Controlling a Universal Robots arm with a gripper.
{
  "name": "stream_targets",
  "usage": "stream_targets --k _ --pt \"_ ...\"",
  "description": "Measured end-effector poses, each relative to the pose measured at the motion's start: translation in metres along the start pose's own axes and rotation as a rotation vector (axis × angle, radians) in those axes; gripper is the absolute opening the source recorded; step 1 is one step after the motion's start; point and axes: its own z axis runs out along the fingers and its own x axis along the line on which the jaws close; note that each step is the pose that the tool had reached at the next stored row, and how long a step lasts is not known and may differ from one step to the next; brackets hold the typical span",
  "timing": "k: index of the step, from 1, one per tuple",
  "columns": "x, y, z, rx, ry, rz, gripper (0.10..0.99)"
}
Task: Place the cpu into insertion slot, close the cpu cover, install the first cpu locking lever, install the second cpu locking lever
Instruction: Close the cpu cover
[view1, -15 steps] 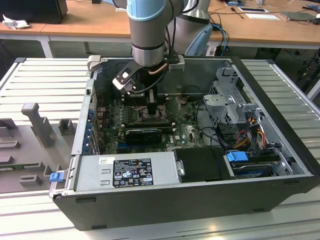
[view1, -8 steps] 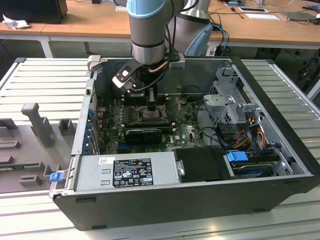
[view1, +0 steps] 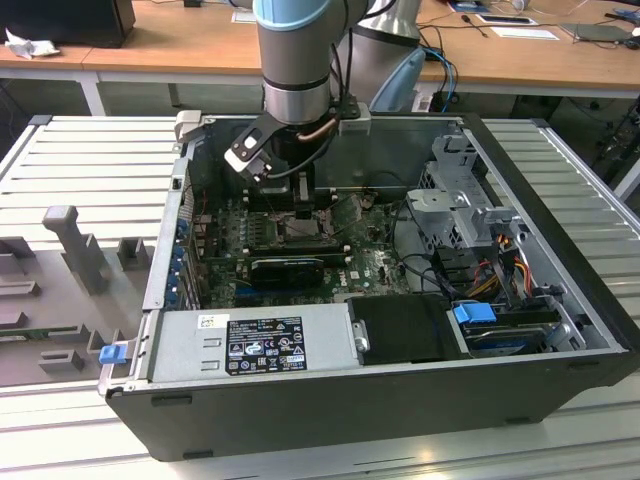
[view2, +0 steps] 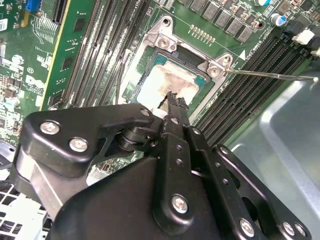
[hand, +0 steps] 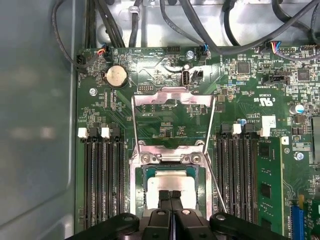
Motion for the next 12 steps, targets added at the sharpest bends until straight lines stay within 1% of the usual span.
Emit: stream_targets --k 1,2,7,11,12 --pt "0.0000 0.0018 -0.0001 0.001 -0.0004 0.000 0.106" --pt "-0.0001 0.0055 0.0003 0.002 -0.0005 0.002 0.106" --pt "-0.0003 0.0141 0.0010 0.003 -0.0001 0.005 0.106" --pt "-0.0003 0.0147 -0.0006 0.004 -0.0001 0.005 0.106" --pt "0.0000 0.0151 -0.0051 0.004 0.0000 0.005 0.106"
